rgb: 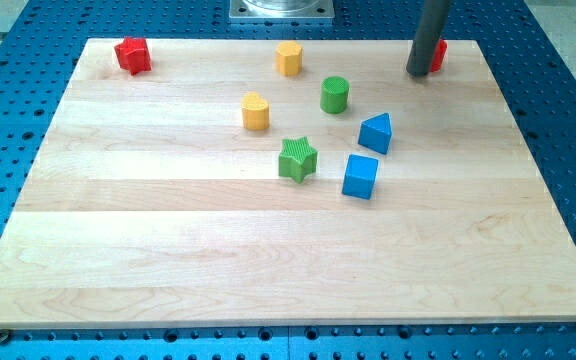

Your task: Place the green circle to the bottom of the hexagon

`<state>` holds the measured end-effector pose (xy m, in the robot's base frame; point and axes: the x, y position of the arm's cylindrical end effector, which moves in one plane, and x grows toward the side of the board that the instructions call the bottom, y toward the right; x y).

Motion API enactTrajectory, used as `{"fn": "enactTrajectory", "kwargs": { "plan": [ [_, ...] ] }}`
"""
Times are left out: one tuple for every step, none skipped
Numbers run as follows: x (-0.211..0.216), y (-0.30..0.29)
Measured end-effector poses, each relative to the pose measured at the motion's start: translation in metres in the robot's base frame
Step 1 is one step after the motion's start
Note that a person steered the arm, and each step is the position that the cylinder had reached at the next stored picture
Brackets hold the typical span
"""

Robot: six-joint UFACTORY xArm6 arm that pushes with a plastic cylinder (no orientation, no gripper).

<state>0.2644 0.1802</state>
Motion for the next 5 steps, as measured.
{"fn": "enactTrajectory", "kwargs": {
  "plan": [
    [0.006,-0.063],
    [0.01,-0.089],
    [0.065,-0.084],
    [0.117,-0.126],
    [0.126,-0.156]
  ]
}}
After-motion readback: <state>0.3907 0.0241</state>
